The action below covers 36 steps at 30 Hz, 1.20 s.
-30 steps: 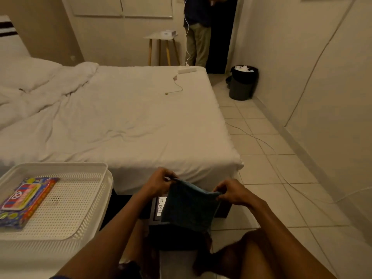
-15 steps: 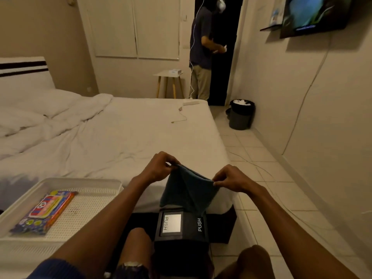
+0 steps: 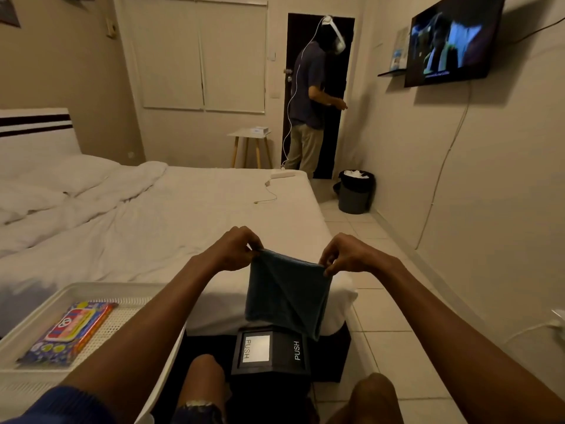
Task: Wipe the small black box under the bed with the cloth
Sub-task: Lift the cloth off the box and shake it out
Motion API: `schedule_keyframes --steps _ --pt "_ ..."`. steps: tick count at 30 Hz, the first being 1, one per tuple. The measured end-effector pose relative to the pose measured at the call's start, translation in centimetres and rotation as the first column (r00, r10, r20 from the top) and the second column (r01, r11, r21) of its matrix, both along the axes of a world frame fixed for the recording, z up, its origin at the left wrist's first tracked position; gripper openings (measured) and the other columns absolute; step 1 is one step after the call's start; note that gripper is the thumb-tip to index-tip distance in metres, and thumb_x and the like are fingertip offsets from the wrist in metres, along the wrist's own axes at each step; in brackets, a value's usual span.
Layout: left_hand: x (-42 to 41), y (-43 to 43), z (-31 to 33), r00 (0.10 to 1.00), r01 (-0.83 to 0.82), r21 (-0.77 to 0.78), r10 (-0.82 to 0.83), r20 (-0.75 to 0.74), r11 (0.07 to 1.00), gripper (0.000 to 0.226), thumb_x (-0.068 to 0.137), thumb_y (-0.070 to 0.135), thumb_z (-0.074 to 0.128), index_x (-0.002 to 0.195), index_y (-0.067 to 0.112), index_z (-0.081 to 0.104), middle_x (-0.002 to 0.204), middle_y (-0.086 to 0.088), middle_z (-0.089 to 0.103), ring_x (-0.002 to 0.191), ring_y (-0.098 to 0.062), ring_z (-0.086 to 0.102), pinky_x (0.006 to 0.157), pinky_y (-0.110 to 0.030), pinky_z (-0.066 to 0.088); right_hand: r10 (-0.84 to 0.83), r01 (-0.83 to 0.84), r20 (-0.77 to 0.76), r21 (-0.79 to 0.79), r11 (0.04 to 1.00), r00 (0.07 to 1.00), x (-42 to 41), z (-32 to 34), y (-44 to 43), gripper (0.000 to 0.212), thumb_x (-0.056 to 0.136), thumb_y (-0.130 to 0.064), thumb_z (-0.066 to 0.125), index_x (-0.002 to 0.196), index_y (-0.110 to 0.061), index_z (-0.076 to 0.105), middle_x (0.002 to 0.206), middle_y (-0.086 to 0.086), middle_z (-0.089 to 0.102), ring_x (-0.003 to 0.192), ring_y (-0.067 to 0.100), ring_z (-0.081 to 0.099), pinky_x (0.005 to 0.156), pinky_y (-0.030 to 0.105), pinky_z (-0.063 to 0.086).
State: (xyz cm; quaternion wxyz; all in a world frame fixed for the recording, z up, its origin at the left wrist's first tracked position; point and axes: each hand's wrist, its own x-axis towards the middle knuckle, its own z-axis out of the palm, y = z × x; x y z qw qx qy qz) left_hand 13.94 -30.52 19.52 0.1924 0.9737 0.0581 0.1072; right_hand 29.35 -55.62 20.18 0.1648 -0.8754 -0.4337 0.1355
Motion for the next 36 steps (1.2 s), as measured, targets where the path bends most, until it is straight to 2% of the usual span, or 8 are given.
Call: schedule_keyframes --steps 6,11,13,22,29,31,33,36 --pt "0.3 0.0 0.5 0.998 0.04 0.114 -0.035 -0.05 0.993 0.021 0.092 0.012 0.064 0.11 0.015 0.074 0.111 -0.006 0.071 0.096 -0.019 0.067 0.087 -0.037 0.058 0.015 -0.013 0.035 -0.057 0.998 0.999 0.4 -0.3 0.0 0.02 0.078 -0.01 0.081 0.097 -0.015 0.079 0.092 0.007 0.075 0.088 0.023 0.069 0.081 0.035 0.058" --pt "0.5 -0.5 1.3 0.996 0.079 0.251 -0.064 -0.069 0.965 0.018 0.088 0.02 0.071 0.105 0.021 0.076 0.108 -0.001 0.072 0.082 -0.011 0.058 0.076 -0.03 0.054 0.031 -0.027 0.035 -0.113 0.993 0.999 0.4 -1.0 0.2 0.022 0.08 -0.005 0.077 0.1 -0.014 0.079 0.093 0.005 0.075 0.088 0.019 0.068 0.074 0.022 0.055" --pt "0.6 -0.7 1.5 0.995 0.091 0.273 -0.074 -0.071 0.958 0.017 0.086 0.02 0.072 0.102 0.021 0.077 0.106 0.0 0.073 0.08 -0.01 0.055 0.073 -0.026 0.048 0.016 -0.012 0.039 -0.108 0.994 0.999 0.3 -1.4 0.5 0.021 0.081 -0.005 0.077 0.099 -0.014 0.079 0.091 0.004 0.074 0.087 0.019 0.067 0.075 0.024 0.055" --pt "0.9 0.0 2.0 0.995 0.098 0.281 -0.088 -0.046 0.955 0.021 0.087 0.021 0.071 0.106 0.015 0.076 0.106 -0.004 0.074 0.081 -0.011 0.057 0.07 -0.02 0.041 -0.05 0.049 0.048 0.008 0.999 0.998 0.2 -3.2 0.9 0.017 0.084 -0.008 0.075 0.1 -0.013 0.078 0.096 0.004 0.073 0.091 0.019 0.066 0.074 0.021 0.05" --pt "0.5 0.6 1.9 0.999 0.047 0.217 -0.044 -0.017 0.975 0.021 0.084 0.016 0.075 0.104 0.012 0.077 0.102 -0.006 0.075 0.078 -0.012 0.061 0.07 -0.024 0.048 -0.059 0.055 0.069 0.052 0.997 0.996 -0.1 -2.5 1.6 0.018 0.085 -0.009 0.075 0.103 -0.008 0.077 0.098 0.007 0.074 0.091 0.021 0.068 0.083 0.032 0.059" --pt "0.4 0.7 1.8 1.0 0.019 0.187 -0.02 0.006 0.982 0.021 0.082 0.014 0.076 0.103 0.011 0.077 0.1 -0.008 0.075 0.078 -0.014 0.063 0.069 -0.024 0.049 -0.056 0.051 0.074 0.065 0.997 0.996 -0.2 -2.3 1.7 0.02 0.085 -0.008 0.075 0.105 -0.008 0.077 0.096 0.006 0.073 0.086 0.019 0.067 0.076 0.027 0.058" --pt "0.3 0.7 1.7 1.0 -0.001 0.172 -0.002 0.018 0.985 0.022 0.081 0.013 0.077 0.102 0.01 0.077 0.099 -0.008 0.076 0.078 -0.015 0.064 0.069 -0.025 0.049 -0.066 0.06 0.086 0.081 0.995 0.994 -0.3 -2.1 1.7 0.021 0.085 -0.008 0.075 0.107 -0.007 0.076 0.096 0.005 0.072 0.082 0.013 0.064 0.064 0.016 0.049" --pt "0.4 0.7 1.9 0.999 -0.016 0.162 0.011 0.03 0.987 0.021 0.079 0.012 0.078 0.101 0.012 0.078 0.098 -0.007 0.076 0.077 -0.017 0.067 0.068 -0.024 0.047 -0.119 0.104 0.098 0.145 0.984 0.988 -0.1 -2.0 1.7 0.022 0.084 -0.007 0.075 0.106 -0.007 0.077 0.096 0.006 0.072 0.079 0.011 0.061 0.059 0.013 0.042"
